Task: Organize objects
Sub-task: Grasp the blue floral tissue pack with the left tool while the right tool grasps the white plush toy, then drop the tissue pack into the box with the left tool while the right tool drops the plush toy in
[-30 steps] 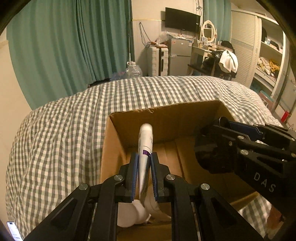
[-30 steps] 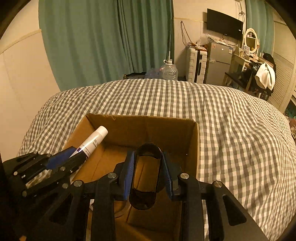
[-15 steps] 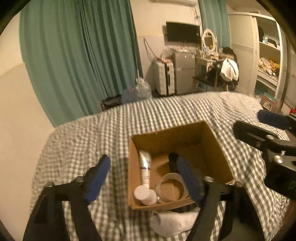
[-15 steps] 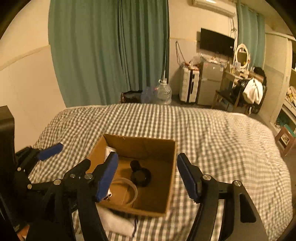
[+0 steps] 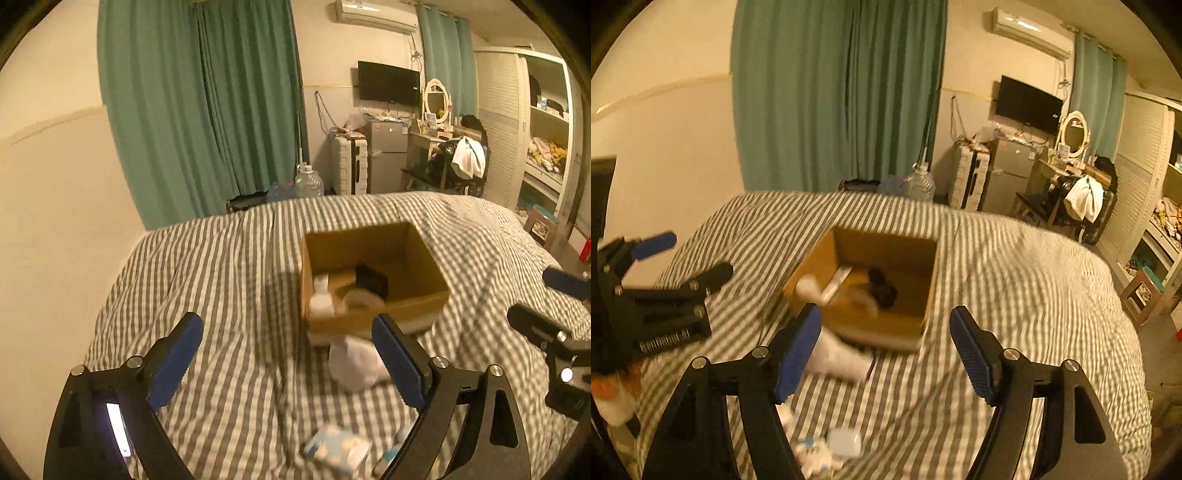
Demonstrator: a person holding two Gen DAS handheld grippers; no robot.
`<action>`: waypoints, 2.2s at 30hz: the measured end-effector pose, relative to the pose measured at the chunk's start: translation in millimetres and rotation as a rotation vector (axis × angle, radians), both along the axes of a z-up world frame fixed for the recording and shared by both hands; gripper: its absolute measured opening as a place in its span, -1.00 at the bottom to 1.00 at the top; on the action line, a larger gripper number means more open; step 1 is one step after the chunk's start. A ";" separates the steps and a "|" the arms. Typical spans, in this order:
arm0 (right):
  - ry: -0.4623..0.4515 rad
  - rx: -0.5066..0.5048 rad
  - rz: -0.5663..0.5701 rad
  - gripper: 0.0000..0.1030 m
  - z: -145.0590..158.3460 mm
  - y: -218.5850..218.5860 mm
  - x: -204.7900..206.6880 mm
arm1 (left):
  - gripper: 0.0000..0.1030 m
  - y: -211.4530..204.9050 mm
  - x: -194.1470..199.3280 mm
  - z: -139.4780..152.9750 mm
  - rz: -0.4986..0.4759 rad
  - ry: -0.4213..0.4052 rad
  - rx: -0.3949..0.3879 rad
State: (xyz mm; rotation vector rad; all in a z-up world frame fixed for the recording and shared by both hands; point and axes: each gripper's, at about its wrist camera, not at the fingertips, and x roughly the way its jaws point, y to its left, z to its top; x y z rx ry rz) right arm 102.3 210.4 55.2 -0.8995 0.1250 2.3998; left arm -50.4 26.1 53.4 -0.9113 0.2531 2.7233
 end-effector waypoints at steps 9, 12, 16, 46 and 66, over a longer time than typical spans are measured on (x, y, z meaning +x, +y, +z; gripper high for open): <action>-0.174 -0.124 0.028 0.39 -107.8 -41.7 13.7 | 0.93 -22.8 53.8 -92.6 0.024 -0.073 -0.041; -0.229 -0.159 0.038 0.39 -139.4 -51.9 10.4 | 0.93 -18.6 63.6 -124.1 0.006 -0.106 -0.069; -0.292 -0.230 0.055 0.39 -176.0 -54.3 4.2 | 0.93 -17.0 63.0 -153.6 -0.012 -0.147 -0.101; -0.252 -0.201 -0.075 0.12 -163.9 6.8 1.6 | 0.93 34.3 17.3 -209.1 -0.173 -0.344 -0.086; -0.202 -0.142 -0.066 0.11 -144.4 -23.9 11.0 | 0.61 1.8 46.5 -153.6 -0.133 -0.259 -0.026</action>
